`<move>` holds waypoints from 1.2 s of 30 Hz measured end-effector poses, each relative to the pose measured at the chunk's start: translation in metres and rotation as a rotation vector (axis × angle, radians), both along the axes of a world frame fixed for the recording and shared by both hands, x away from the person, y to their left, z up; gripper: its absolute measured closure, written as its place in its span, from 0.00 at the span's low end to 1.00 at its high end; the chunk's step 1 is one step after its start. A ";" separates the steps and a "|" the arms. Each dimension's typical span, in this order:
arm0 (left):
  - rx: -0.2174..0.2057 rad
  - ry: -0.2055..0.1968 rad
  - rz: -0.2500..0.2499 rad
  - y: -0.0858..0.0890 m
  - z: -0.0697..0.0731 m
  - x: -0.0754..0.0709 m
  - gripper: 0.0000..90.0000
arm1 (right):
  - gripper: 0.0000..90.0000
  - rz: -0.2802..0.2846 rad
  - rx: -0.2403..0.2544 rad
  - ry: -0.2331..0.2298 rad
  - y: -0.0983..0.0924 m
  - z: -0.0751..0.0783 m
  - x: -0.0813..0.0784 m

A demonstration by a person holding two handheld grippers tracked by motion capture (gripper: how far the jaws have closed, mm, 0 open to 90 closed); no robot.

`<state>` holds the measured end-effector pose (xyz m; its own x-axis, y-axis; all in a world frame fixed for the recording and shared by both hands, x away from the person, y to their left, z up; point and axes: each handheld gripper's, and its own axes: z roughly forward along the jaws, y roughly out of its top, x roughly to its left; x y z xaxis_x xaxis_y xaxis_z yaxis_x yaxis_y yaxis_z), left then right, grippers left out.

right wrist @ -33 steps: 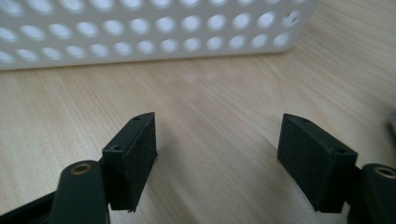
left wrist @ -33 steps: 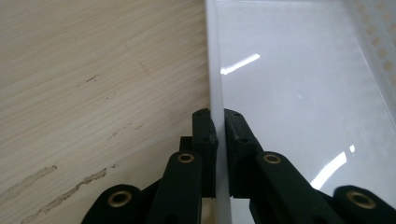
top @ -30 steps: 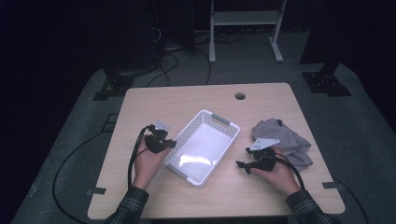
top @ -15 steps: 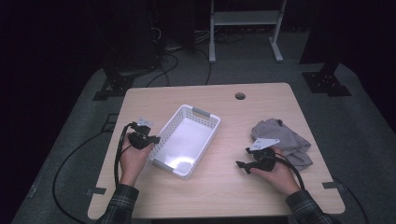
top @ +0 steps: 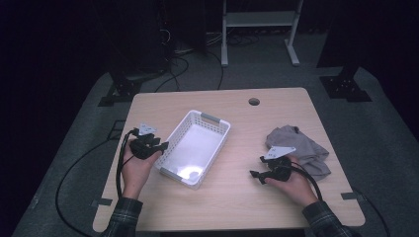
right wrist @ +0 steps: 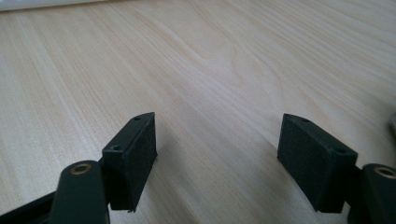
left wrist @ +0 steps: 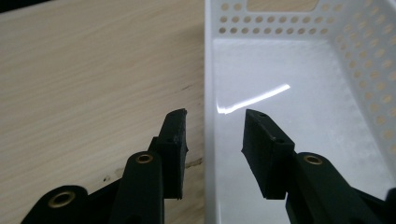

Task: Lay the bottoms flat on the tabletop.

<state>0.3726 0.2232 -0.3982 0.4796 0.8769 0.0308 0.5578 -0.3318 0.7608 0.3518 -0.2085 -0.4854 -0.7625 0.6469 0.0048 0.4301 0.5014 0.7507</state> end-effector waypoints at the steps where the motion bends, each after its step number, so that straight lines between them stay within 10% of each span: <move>1: -0.006 -0.007 -0.005 -0.002 0.002 -0.002 0.67 | 0.30 0.000 0.000 0.000 0.000 0.000 0.000; 16: -0.130 0.060 -0.216 -0.062 0.005 -0.028 0.74 | 0.30 0.002 0.001 0.002 0.000 0.000 0.000; 36: -0.093 0.155 -0.319 -0.111 -0.015 -0.042 0.85 | 0.30 0.003 0.001 0.002 0.000 0.000 0.000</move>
